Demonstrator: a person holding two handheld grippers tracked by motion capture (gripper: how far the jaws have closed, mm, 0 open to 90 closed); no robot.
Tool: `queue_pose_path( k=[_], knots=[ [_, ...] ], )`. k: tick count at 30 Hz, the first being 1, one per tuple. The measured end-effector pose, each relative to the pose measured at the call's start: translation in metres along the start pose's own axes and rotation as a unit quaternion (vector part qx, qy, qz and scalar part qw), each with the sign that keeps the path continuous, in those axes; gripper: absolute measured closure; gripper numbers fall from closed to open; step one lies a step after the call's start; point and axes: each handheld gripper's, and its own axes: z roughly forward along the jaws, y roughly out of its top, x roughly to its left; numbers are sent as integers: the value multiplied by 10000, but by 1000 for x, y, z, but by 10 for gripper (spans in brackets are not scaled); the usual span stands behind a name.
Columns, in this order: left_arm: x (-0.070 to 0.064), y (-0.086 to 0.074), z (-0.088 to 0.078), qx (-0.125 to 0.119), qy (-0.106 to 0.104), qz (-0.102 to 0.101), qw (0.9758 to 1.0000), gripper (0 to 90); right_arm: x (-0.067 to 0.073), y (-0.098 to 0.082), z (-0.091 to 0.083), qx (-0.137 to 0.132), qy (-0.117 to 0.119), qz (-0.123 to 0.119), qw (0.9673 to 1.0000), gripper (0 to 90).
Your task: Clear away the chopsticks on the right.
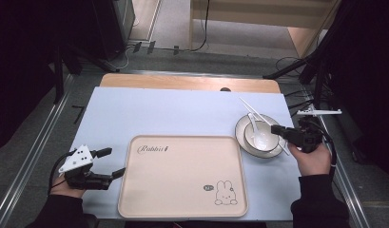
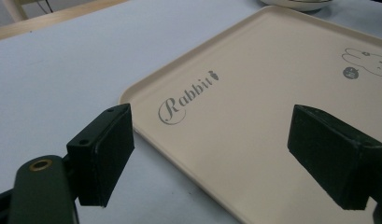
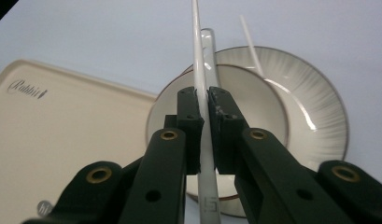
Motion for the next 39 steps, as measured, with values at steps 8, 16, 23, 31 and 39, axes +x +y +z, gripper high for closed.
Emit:
queue_pose_path(
  k=[8, 16, 23, 31, 39],
  knots=[
    [0, 0, 0, -30, -13, 6, 10000, 151, 35, -21, 0, 163, 148, -163, 9996, 846],
    [0, 0, 0, 0, 6, 5, 10000, 151, 64, -49, 3, 375, 214, -283, 9987, 846],
    [0, 0, 0, -1, 12, 15, 10000, 151, 80, -68, 8, 590, 295, -404, 9970, 845],
    [-1, 0, 0, 1, 7, 24, 10000, 151, 93, -98, 31, 1034, 121, -197, 9944, 842],
    [-1, 1, 0, 19, -2, 48, 10000, 151, 115, -117, 55, 1183, 31, -329, 9924, 838]
  ],
)
